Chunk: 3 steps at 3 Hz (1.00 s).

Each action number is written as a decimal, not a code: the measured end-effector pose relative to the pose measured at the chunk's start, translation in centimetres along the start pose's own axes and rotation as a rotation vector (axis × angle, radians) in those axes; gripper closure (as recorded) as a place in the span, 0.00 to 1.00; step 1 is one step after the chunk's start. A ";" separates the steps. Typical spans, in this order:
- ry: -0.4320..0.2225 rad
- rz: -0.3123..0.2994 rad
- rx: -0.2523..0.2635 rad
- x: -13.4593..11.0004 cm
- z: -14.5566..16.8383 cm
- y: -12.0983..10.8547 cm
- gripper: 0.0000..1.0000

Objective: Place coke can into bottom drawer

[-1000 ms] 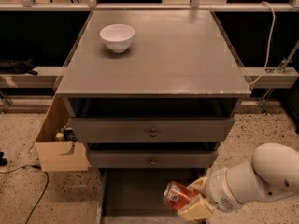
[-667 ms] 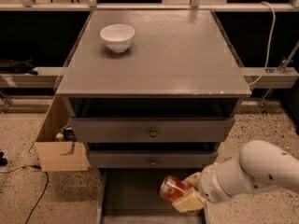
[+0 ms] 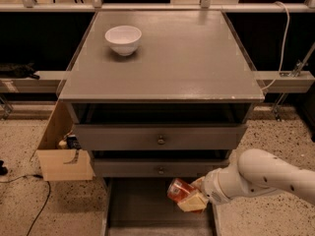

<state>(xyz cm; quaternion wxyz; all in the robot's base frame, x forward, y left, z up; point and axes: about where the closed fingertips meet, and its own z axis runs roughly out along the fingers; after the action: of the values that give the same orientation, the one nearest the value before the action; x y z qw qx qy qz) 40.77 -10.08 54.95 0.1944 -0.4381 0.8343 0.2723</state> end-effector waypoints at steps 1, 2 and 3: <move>-0.002 0.008 -0.006 0.3 0.5 -0.1 1.00; -0.036 0.004 0.014 -0.6 -0.7 -0.2 1.00; -0.043 0.061 0.008 0.1 1.6 -1.1 1.00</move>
Offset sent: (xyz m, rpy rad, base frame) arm 0.0135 -0.0070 0.0325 0.0507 -0.0768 -0.0571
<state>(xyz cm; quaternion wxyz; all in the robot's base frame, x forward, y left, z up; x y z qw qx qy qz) 41.79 -9.67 53.33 0.2058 -0.4056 0.8440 0.2842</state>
